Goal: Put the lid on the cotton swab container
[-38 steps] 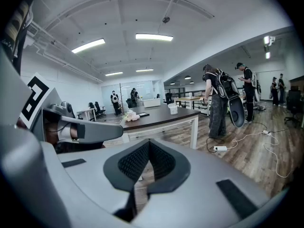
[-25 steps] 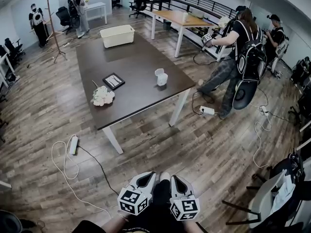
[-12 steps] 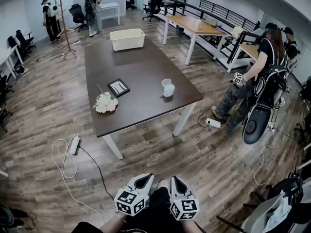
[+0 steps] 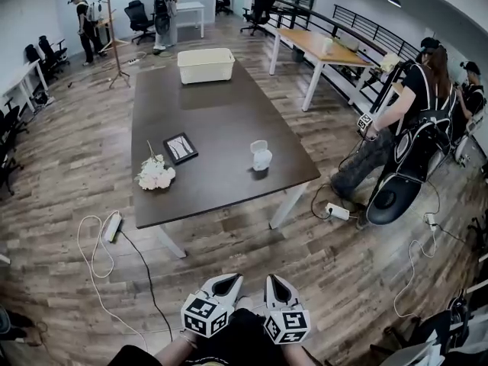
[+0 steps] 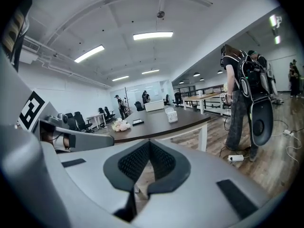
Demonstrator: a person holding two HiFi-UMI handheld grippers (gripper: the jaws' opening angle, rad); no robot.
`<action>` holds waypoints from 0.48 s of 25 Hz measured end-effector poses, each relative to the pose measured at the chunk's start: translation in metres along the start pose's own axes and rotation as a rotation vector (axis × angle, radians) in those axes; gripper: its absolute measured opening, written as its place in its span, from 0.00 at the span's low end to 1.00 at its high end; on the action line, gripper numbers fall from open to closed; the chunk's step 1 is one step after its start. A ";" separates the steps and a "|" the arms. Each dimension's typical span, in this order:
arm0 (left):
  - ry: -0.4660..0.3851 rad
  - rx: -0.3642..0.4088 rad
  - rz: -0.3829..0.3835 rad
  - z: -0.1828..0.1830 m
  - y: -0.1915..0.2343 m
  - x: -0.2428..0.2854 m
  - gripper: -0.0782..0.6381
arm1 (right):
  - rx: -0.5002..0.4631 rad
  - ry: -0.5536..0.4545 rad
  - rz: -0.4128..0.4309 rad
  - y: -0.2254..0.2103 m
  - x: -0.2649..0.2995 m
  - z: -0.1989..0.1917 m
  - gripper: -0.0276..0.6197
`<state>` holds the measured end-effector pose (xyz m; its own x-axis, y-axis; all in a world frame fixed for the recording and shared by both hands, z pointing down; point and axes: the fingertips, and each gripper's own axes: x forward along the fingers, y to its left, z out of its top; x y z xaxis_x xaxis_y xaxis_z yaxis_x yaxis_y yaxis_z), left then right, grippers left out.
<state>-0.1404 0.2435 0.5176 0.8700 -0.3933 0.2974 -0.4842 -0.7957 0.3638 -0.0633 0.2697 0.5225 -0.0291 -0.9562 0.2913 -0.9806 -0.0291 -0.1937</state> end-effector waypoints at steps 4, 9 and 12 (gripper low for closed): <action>-0.002 0.001 0.028 0.010 -0.002 0.031 0.11 | -0.004 0.000 0.030 -0.027 0.015 0.011 0.05; -0.011 -0.002 0.054 0.015 -0.012 0.063 0.11 | -0.006 0.009 0.069 -0.056 0.025 0.017 0.05; -0.006 0.004 0.061 0.017 -0.017 0.076 0.11 | -0.004 0.013 0.076 -0.069 0.028 0.019 0.05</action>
<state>-0.0648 0.2192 0.5190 0.8396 -0.4438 0.3131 -0.5357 -0.7721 0.3420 0.0076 0.2399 0.5264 -0.1061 -0.9517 0.2881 -0.9763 0.0447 -0.2119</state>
